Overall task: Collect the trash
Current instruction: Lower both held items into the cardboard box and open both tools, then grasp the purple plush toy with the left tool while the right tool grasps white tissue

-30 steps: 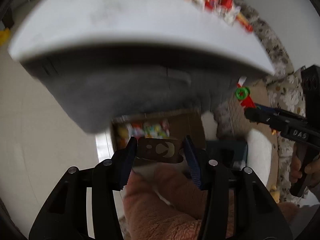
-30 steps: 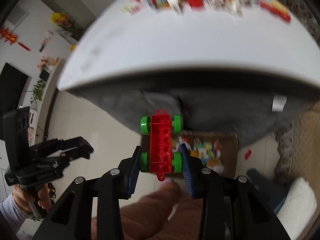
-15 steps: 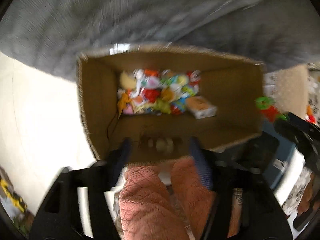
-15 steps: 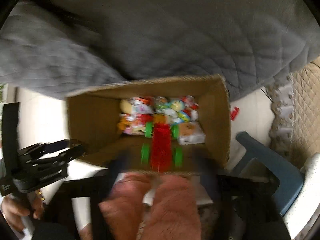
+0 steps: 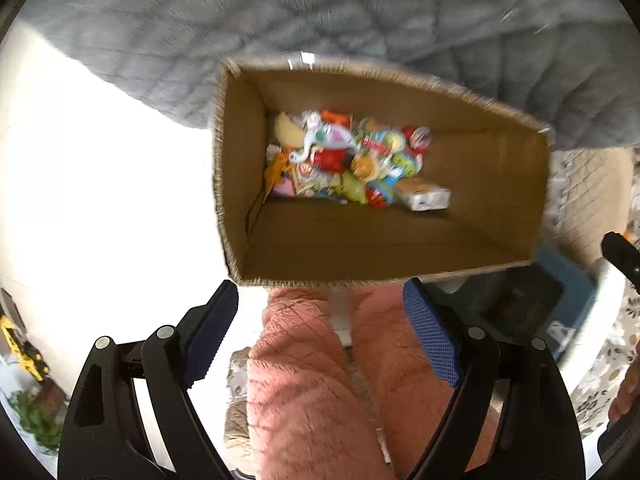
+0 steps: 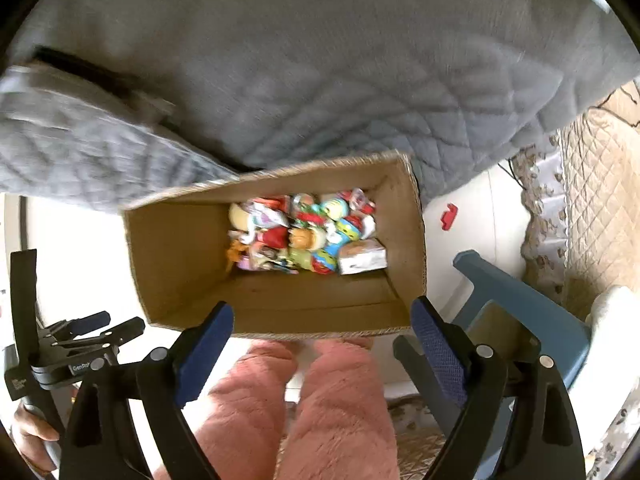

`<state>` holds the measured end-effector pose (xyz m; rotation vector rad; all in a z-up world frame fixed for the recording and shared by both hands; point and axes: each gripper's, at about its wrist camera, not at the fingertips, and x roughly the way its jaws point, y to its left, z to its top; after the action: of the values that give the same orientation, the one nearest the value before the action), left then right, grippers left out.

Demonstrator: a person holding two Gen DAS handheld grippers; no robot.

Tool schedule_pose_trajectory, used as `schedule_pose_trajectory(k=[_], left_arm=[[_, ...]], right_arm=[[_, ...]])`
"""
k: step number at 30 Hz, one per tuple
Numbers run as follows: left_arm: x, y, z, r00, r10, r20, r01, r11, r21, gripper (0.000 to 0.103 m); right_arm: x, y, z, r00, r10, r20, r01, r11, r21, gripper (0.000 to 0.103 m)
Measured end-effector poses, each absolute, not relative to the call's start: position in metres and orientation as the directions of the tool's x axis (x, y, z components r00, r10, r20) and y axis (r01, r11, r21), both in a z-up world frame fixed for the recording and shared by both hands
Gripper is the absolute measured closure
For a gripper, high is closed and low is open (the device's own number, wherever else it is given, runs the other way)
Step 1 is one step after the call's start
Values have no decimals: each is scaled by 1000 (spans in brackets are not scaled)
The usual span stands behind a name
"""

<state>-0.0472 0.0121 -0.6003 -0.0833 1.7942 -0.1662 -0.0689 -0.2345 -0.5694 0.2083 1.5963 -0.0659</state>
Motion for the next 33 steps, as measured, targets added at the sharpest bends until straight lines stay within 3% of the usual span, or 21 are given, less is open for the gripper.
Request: schedule_pose_trajectory(k=[6, 14, 19, 24, 25, 26, 27, 29, 33], left_arm=[[-58, 18, -486, -93, -107, -990, 77, 990, -114, 21], [-64, 22, -358, 148, -211, -966, 109, 975, -196, 21], [-59, 30, -317, 212, -230, -950, 58, 973, -223, 20], [-57, 44, -306, 260, -196, -945, 2, 979, -202, 20], [-58, 48, -305, 264, -197, -944, -19, 978, -209, 20], [-58, 52, -305, 267, -200, -943, -37, 975, -217, 20], [-59, 57, -306, 267, -202, -942, -58, 973, -225, 20], [-61, 64, -307, 264, -204, -943, -83, 969, -233, 20], [-63, 73, -315, 254, -198, -947, -126, 964, -235, 20]], right_arm=[[-60, -214, -466, 72, 168, -983, 69, 983, 173, 14], [-7, -177, -310, 445, 274, -852, -132, 962, 241, 14], [78, -158, -290, 536, 230, -813, -134, 973, 186, 14], [169, -146, -309, 486, 120, -866, -61, 993, 104, 21], [181, -146, -315, 465, 106, -879, -40, 994, 99, 25], [189, -146, -319, 447, 109, -888, -30, 994, 107, 41], [194, -147, -323, 429, 114, -896, -24, 993, 115, 69], [201, -150, -330, 389, 115, -914, 0, 992, 125, 95], [178, -154, -325, 394, 157, -905, -20, 987, 162, 96]])
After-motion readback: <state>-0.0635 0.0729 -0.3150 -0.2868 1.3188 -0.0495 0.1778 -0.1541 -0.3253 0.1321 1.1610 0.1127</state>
